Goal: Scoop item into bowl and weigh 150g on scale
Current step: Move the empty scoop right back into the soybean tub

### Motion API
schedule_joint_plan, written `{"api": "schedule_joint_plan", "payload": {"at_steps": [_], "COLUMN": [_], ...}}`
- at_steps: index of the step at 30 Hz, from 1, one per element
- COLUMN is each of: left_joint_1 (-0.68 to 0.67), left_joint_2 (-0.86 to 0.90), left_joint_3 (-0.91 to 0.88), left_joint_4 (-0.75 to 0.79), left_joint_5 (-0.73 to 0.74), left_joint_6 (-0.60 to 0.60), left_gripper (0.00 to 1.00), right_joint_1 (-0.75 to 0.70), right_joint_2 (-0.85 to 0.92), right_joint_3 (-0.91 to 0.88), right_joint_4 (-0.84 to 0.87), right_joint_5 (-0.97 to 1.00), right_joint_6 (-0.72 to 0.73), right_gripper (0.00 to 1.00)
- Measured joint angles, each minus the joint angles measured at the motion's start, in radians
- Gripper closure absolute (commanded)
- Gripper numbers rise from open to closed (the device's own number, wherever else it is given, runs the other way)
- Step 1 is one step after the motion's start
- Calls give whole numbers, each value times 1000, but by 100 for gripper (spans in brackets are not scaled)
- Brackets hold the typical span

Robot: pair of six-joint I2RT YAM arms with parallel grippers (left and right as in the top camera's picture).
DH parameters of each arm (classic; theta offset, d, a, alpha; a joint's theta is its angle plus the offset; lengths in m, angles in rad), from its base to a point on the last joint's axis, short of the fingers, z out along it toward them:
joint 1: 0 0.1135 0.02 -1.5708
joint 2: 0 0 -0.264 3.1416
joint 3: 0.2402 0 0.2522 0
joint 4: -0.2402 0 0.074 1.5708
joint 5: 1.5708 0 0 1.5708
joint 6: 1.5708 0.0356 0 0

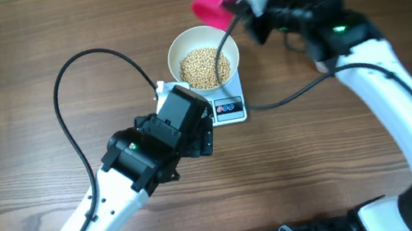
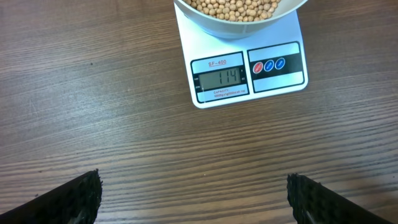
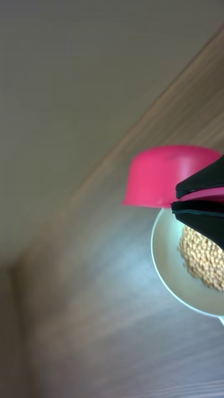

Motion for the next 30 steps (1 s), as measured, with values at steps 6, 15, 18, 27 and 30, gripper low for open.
{"api": "schedule_joint_plan", "payload": {"at_steps": [6, 15, 18, 27, 30], "left_joint_1": [0, 0, 0, 0, 0], "left_joint_2": [0, 0, 0, 0, 0], "left_joint_3": [0, 0, 0, 0, 0], "left_joint_4": [0, 0, 0, 0, 0], "left_joint_5": [0, 0, 0, 0, 0], "left_joint_6": [0, 0, 0, 0, 0], "left_gripper": [0, 0, 0, 0, 0], "right_joint_1": [-146, -143, -131, -61, -61], "right_joint_2": [-111, -108, -70, 84, 117], "right_joint_3": [8, 11, 12, 12, 12], "right_joint_4": [-161, -452, -520, -511, -497], "right_joint_5": [388, 989, 1027, 1079, 1109], "right_joint_6": [164, 167, 140, 4, -18], "right_gripper": [96, 96, 96, 96, 96]}}
